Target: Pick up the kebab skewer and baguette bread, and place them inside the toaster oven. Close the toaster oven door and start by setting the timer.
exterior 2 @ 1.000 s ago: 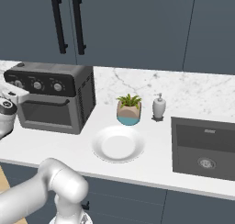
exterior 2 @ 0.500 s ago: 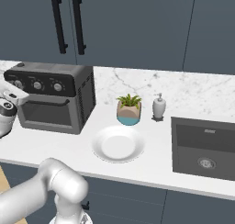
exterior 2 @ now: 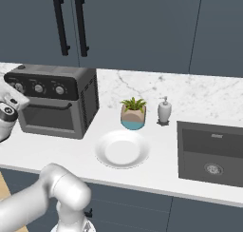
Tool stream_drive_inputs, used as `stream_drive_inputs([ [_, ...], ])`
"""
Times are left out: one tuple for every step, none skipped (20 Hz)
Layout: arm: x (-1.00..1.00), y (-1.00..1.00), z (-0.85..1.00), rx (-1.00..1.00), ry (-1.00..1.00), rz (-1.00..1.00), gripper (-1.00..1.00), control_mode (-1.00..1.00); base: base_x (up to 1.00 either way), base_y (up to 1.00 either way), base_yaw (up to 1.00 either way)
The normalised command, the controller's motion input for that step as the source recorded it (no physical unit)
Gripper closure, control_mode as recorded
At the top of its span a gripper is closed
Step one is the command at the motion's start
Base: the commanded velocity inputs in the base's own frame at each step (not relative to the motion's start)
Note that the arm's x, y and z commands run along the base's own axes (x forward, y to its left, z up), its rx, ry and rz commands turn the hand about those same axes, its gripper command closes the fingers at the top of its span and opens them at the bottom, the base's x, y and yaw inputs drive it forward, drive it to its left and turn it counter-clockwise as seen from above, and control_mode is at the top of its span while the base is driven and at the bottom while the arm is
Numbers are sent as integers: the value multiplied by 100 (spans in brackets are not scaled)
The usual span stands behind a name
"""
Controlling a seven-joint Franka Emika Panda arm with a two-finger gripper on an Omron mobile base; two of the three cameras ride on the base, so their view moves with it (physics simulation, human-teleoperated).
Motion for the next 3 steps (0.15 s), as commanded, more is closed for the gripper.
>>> stream_drive_inputs([
  [0, 0, 0, 19, 0, 0, 100, -100, 0, 0, 0],
  [0, 0, 0, 19, 0, 0, 100, -100, 0, 0, 0],
  [0, 0, 0, 19, 0, 0, 100, -100, 0, 0, 0],
])
